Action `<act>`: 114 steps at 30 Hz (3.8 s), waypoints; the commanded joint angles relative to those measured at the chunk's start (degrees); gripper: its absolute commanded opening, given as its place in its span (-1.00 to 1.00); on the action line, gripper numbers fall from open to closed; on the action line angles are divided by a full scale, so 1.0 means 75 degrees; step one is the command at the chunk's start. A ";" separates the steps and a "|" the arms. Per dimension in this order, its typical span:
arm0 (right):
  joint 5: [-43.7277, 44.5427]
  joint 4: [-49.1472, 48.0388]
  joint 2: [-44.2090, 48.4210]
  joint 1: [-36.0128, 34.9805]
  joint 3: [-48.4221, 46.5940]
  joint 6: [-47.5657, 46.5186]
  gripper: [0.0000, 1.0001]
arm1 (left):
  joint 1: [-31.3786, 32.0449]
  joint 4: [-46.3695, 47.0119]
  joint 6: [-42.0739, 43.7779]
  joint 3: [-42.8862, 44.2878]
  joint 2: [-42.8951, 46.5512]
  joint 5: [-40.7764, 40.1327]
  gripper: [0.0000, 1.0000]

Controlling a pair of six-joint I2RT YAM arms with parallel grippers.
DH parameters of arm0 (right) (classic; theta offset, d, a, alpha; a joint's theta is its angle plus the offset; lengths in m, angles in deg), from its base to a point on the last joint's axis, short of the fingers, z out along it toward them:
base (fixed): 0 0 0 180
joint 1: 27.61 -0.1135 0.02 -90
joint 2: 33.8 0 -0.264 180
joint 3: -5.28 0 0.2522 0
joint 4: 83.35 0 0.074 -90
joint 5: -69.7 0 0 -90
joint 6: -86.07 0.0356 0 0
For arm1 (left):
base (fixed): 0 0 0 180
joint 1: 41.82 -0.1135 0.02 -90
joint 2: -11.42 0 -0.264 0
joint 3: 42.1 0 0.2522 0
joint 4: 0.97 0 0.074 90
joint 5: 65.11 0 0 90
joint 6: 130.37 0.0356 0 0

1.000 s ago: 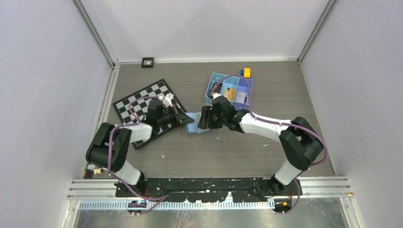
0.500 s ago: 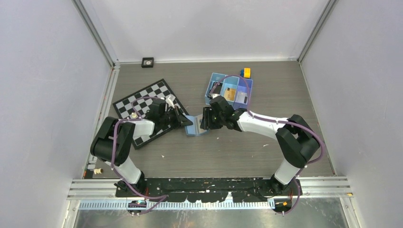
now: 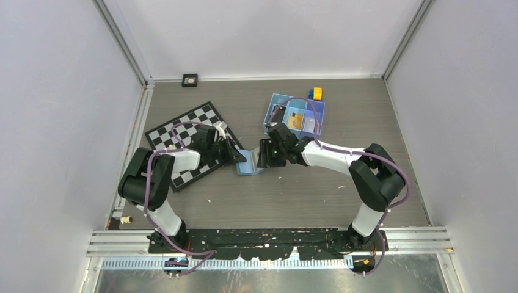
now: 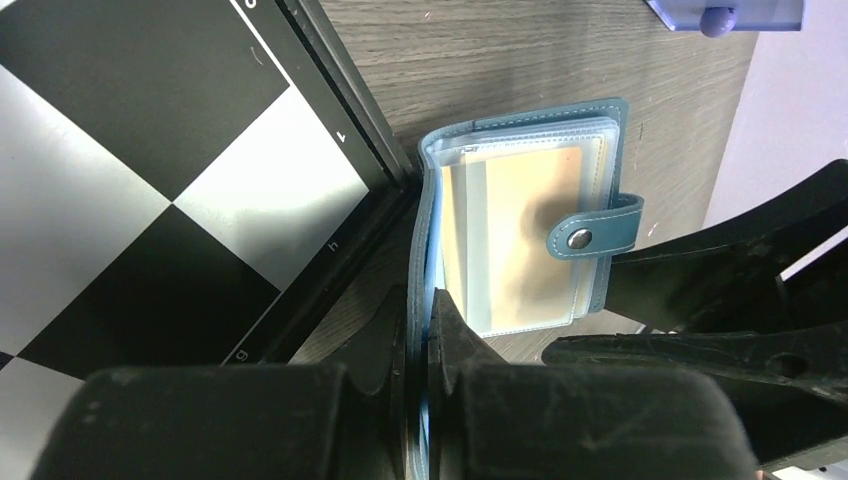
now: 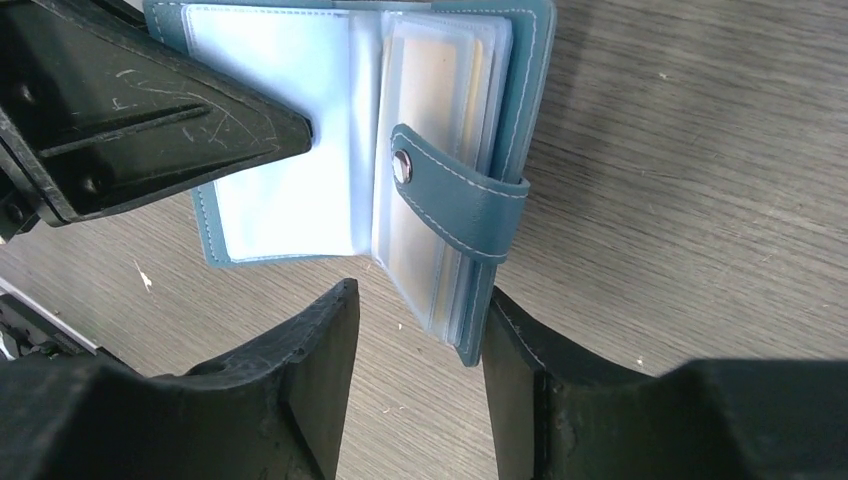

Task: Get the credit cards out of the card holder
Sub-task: Remove the credit card from the card holder.

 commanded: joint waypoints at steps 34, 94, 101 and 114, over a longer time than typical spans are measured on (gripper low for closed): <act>0.0427 0.0774 0.0572 0.0152 -0.0431 -0.0219 -0.50 | 0.0014 -0.0515 0.0416 0.0302 0.0157 -0.0335 -1.00; -0.0102 -0.0638 0.0329 -0.0240 -0.0050 -0.0042 -0.29 | 0.0388 -0.0903 0.0522 0.0813 -0.0564 -0.0082 -1.00; 0.0068 -0.0343 -0.0062 -0.0246 -0.0269 -0.0069 -0.10 | 0.0459 -0.0896 0.0522 0.0825 -0.0538 -0.0071 -1.00; 0.0062 -0.0491 -0.0187 -0.0239 -0.0181 -0.0048 0.39 | 0.0600 -0.0577 0.0384 0.0759 -0.0471 0.0207 -1.00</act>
